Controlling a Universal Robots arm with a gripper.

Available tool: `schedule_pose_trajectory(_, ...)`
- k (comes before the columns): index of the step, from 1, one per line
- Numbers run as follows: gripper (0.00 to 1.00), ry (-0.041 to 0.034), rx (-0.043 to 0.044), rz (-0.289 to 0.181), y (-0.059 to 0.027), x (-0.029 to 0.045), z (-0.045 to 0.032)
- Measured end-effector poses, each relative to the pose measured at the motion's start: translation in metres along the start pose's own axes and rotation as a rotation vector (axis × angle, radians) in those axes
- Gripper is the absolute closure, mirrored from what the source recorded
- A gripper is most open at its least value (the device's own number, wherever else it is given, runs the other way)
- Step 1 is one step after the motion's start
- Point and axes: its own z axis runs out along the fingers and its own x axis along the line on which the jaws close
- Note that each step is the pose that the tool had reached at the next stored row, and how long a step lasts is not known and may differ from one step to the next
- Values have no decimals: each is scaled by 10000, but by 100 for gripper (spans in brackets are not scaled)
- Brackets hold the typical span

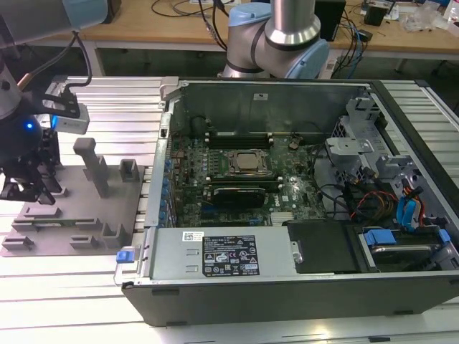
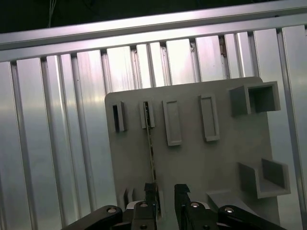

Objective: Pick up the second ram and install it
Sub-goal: 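Pick up the second ram and move it above second insertion slot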

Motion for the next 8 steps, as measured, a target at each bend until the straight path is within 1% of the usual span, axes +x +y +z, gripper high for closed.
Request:
schedule_pose_trajectory(6,72,1,-1,0,-1,0,66)
schedule_pose_trajectory(8,72,0,0,0,-2,1,102)
